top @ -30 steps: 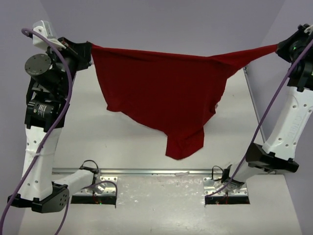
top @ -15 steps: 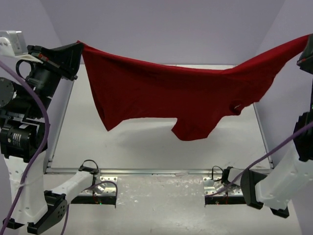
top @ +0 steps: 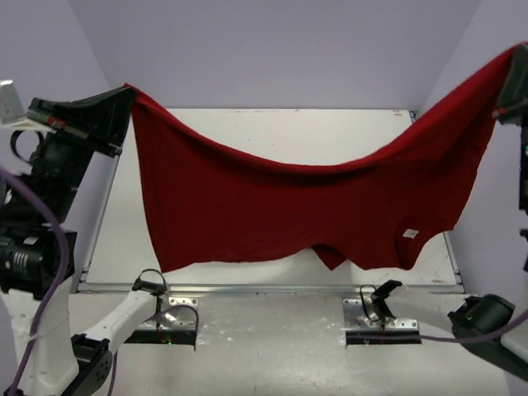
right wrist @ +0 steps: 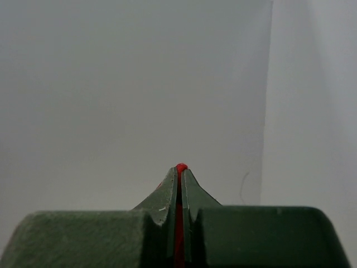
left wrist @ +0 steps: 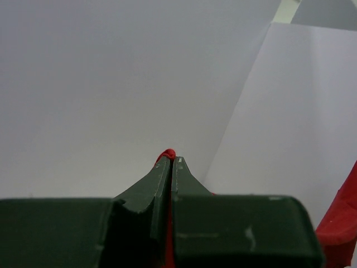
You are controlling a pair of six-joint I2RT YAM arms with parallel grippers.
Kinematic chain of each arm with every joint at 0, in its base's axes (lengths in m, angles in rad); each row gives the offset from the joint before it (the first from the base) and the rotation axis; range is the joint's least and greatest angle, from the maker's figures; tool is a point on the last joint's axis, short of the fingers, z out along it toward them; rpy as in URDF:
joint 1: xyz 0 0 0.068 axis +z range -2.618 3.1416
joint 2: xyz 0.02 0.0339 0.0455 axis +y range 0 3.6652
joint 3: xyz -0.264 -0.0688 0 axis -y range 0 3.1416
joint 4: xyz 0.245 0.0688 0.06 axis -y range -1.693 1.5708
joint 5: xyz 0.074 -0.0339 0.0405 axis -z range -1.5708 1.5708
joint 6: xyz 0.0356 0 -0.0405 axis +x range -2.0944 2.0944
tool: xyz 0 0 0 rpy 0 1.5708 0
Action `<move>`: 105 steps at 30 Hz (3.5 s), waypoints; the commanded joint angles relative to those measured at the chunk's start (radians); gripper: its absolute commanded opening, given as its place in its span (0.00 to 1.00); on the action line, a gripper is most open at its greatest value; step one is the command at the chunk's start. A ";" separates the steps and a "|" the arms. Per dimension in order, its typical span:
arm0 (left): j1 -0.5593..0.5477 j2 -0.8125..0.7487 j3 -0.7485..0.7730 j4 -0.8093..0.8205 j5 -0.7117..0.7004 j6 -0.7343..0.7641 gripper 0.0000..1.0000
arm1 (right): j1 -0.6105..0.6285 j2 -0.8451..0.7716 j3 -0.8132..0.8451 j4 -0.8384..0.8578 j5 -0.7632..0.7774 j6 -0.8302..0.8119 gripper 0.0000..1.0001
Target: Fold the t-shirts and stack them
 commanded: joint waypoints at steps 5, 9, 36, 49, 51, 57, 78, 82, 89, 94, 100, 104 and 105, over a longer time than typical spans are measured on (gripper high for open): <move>0.007 0.150 -0.096 0.069 -0.098 -0.006 0.00 | 0.207 0.236 -0.138 0.482 0.256 -0.512 0.01; 0.009 0.247 -0.215 0.085 -0.190 -0.020 0.00 | -0.180 0.409 -0.075 0.002 -0.052 0.047 0.01; 0.027 1.064 -0.141 0.424 -0.534 -0.092 0.00 | -0.539 1.100 -0.088 0.224 -0.566 0.312 0.01; 0.088 1.483 0.443 0.164 -0.505 -0.051 0.00 | -0.626 1.233 -0.012 0.224 -0.643 0.504 0.01; 0.095 1.511 0.480 0.121 -0.500 -0.052 0.00 | -0.626 1.194 -0.067 0.184 -0.672 0.548 0.01; 0.098 1.416 0.274 0.194 -0.433 -0.109 0.00 | -0.608 0.860 -0.627 0.434 -0.727 0.698 0.01; 0.096 1.210 -0.021 0.159 -0.486 -0.202 0.00 | -0.594 0.764 -0.744 0.328 -0.574 0.674 0.01; 0.104 1.198 0.003 0.119 -0.497 -0.202 0.00 | -0.592 0.775 -0.695 0.278 -0.574 0.657 0.01; 0.107 1.206 -0.023 0.098 -0.518 -0.206 0.00 | -0.594 0.746 -0.687 0.235 -0.595 0.668 0.01; 0.110 1.186 -0.072 0.116 -0.506 -0.235 0.00 | -0.592 0.698 -0.713 0.221 -0.598 0.672 0.01; 0.110 1.161 -0.141 0.158 -0.497 -0.239 0.00 | -0.583 0.657 -0.861 0.319 -0.574 0.691 0.01; 0.110 1.175 -0.152 0.164 -0.488 -0.247 0.00 | -0.583 0.657 -0.937 0.379 -0.560 0.692 0.01; 0.110 1.176 -0.155 0.170 -0.486 -0.247 0.00 | -0.583 0.660 -0.948 0.400 -0.563 0.695 0.01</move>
